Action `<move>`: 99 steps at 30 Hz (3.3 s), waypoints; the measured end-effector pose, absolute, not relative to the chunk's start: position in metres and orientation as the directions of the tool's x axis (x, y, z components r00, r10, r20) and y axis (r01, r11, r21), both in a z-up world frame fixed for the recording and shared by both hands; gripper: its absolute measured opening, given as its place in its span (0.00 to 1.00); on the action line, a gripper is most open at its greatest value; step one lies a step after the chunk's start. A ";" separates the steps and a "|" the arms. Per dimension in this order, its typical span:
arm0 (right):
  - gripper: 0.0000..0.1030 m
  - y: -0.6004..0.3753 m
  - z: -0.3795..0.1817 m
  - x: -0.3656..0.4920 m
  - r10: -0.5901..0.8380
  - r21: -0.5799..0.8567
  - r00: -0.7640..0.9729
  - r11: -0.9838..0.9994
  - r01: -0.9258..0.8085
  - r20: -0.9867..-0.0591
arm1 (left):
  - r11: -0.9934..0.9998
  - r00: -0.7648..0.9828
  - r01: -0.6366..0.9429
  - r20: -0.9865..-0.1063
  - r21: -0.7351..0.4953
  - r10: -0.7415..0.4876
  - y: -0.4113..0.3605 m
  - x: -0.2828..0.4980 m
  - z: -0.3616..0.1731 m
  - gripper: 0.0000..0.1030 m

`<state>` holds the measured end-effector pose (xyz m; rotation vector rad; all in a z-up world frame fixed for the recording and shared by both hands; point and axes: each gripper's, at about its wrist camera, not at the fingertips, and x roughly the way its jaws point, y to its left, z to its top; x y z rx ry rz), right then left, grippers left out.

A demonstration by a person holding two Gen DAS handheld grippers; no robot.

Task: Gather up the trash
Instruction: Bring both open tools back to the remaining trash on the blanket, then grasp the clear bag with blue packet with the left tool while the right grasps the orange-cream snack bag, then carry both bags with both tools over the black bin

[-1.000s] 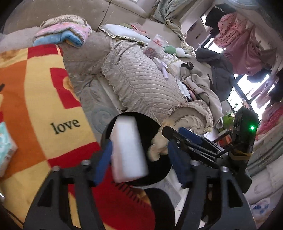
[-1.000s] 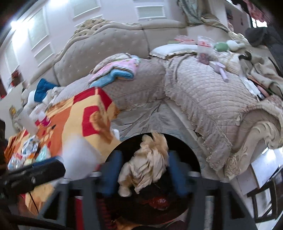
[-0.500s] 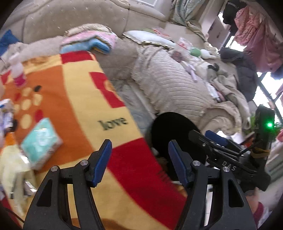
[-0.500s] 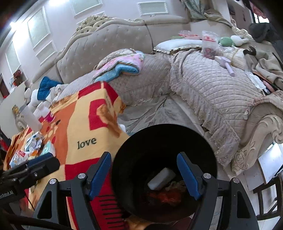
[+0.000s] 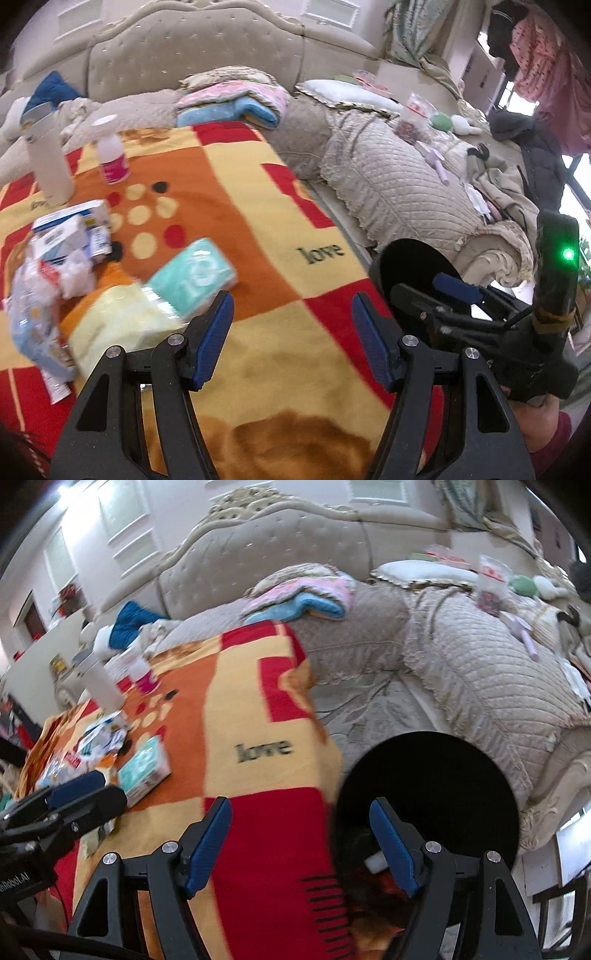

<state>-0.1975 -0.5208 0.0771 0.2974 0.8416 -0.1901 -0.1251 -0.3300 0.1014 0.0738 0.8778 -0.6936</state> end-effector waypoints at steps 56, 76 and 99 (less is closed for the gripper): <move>0.73 -0.335 0.046 -0.080 0.116 0.077 0.534 0.993 -0.094 -0.837 | 0.879 0.583 0.253 -0.661 -0.405 -0.473 -0.073 -0.074 0.106 0.20; 0.91 -0.264 0.046 -0.079 0.407 0.447 0.456 0.894 -0.022 -0.791 | 0.913 0.631 0.203 -0.666 -0.353 -0.398 -0.044 -0.086 0.101 0.20; 0.57 -0.308 0.065 -0.106 0.331 0.335 0.555 0.937 -0.099 -0.763 | 0.891 0.588 0.288 -0.670 -0.351 -0.453 -0.091 -0.092 0.099 0.20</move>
